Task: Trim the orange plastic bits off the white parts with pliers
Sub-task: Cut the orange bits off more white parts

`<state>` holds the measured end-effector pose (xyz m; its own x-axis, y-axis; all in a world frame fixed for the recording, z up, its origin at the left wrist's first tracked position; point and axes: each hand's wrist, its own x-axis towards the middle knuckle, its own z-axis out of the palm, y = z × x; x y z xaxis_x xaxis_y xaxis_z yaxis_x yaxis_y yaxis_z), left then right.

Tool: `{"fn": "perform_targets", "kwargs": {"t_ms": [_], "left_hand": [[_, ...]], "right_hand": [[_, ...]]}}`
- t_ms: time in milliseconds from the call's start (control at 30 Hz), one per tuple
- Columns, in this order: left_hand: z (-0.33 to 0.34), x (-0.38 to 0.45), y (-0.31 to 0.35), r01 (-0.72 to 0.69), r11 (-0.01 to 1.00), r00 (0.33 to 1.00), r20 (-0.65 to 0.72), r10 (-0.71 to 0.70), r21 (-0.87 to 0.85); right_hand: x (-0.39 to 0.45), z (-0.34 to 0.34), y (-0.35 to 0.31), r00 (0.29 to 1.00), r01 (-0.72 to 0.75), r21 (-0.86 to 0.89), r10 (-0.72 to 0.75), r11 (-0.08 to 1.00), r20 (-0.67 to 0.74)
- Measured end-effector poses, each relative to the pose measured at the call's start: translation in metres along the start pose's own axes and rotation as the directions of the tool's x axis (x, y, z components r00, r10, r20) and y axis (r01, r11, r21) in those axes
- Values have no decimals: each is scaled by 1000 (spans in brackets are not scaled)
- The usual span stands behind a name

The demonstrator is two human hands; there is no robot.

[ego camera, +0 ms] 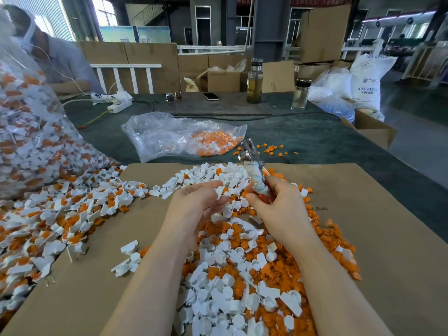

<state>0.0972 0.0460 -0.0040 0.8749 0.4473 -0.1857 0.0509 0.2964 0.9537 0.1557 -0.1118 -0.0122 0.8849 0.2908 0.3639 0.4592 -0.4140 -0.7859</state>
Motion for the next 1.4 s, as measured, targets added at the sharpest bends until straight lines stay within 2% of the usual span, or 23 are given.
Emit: {"fn": "perform_targets", "kwargs": {"t_ms": [133, 267, 400, 500, 667, 933, 1167, 1400], "left_hand": [[-1, 2, -3, -70, 993, 995, -65, 76, 92], [2, 1, -2, -77, 995, 988, -138, 67, -70], [2, -1, 0, -70, 980, 992, -114, 50, -186], [4, -4, 0, -74, 987, 993, -99, 61, -144], [13, -9, -3, -141, 990, 989, -45, 142, 21], [22, -12, -6, -144, 989, 989, -24, 145, 27], [24, -16, -4, -185, 983, 982, -33, 184, -9], [29, -19, -4, -280, 953, 954, -73, 290, 119]], "right_hand": [[1, 1, 0, 1000, 15, 8, -15, 1000, -17], [1, -1, 1, 999, -4, 46, 6, 999, -51], [1, -1, 1, 996, 8, 67, -2, 998, -86], [0, 1, 1, 996, 9, 68, -3, 998, -92], [-2, 3, -3, 994, 35, 110, -23, 993, -102], [-3, 6, -4, 993, 61, 113, -48, 992, -110], [-3, 9, -2, 986, 74, 33, -69, 997, -149], [-3, 9, -3, 971, 104, -21, -106, 994, -214]]}}
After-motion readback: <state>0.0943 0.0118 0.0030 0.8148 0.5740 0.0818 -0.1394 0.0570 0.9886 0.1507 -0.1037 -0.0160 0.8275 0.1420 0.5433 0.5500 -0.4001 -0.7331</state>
